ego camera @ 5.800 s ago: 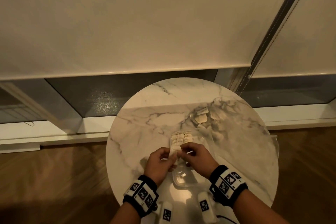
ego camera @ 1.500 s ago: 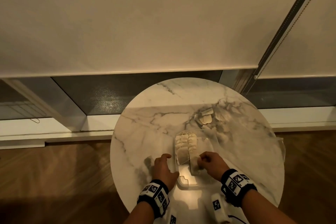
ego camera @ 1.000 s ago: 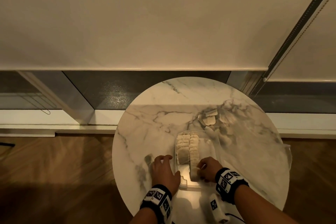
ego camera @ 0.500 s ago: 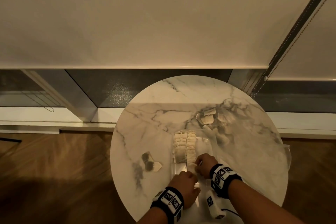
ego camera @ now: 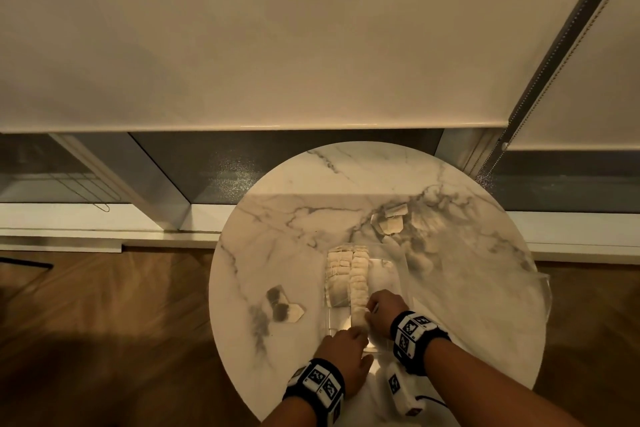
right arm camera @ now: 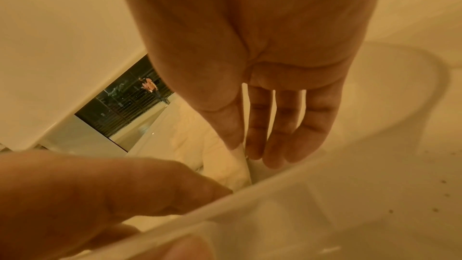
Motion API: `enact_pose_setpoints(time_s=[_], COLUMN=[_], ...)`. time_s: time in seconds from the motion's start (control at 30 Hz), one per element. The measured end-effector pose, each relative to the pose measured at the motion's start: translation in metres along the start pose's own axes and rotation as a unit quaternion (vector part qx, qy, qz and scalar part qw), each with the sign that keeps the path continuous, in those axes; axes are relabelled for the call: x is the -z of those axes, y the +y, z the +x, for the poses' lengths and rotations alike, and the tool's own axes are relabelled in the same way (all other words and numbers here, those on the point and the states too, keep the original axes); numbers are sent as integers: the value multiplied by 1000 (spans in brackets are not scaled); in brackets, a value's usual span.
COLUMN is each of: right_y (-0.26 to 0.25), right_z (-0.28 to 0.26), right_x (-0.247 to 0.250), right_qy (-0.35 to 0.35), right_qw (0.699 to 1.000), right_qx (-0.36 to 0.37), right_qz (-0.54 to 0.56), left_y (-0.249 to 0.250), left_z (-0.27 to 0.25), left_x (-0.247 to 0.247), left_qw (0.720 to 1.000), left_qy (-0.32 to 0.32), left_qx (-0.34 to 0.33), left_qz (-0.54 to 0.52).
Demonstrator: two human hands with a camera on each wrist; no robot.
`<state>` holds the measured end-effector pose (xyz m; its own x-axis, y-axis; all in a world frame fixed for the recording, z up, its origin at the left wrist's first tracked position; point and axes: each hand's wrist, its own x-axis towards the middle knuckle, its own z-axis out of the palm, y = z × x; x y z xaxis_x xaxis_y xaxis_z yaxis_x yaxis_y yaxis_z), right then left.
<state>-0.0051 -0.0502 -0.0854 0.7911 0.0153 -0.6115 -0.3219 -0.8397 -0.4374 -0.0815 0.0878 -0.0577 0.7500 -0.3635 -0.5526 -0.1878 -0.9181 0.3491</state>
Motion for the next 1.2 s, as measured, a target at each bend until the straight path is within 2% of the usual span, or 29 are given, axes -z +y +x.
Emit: enact_pose_setpoints(time_s=[0.33, 0.43, 0.5, 0.63, 0.77, 0.83, 0.9, 0.97, 1.03, 1.07, 1.13, 1.2], right_y=[-1, 1, 4, 4, -2, -6, -9, -13, -15, -17, -18, -19], right_z=[-8, -12, -15, -23, -31, -35, -40, -44, -49, -51, -53, -55], right_x=[4, 8, 10, 14, 12, 10, 8, 6, 4, 4, 2, 0], right_qy=[33, 44, 39, 34, 37, 36, 36, 40, 43, 42, 45, 50], right_qw=[998, 996, 992, 986, 983, 983, 983, 982, 981, 980, 980, 980], right_qx=[-11, -7, -2, 17, 35, 37, 37, 34, 30, 28, 27, 25], right_qz=[45, 78, 119, 163, 174, 175, 176, 179, 186, 191, 190, 189], left_y=[0, -6, -12, -31, -70, -89, -109, -126, -140, -145, -148, -151], left_z=[-1, -2, -5, -14, -16, -16, -15, -11, -5, -2, 1, 3], left_x=[-4, -4, -1, 10, 9, 13, 17, 18, 16, 14, 14, 15], left_qw=[999, 994, 984, 936, 849, 829, 840, 884, 936, 951, 964, 969], left_qy=[40, 61, 97, 203, 273, 298, 306, 297, 269, 250, 213, 190], left_qx=[6, -4, -12, 12, 111, 154, 175, 181, 164, 159, 158, 146], left_qz=[-28, -88, -151, -287, -439, -448, -413, -314, -158, -88, 7, 56])
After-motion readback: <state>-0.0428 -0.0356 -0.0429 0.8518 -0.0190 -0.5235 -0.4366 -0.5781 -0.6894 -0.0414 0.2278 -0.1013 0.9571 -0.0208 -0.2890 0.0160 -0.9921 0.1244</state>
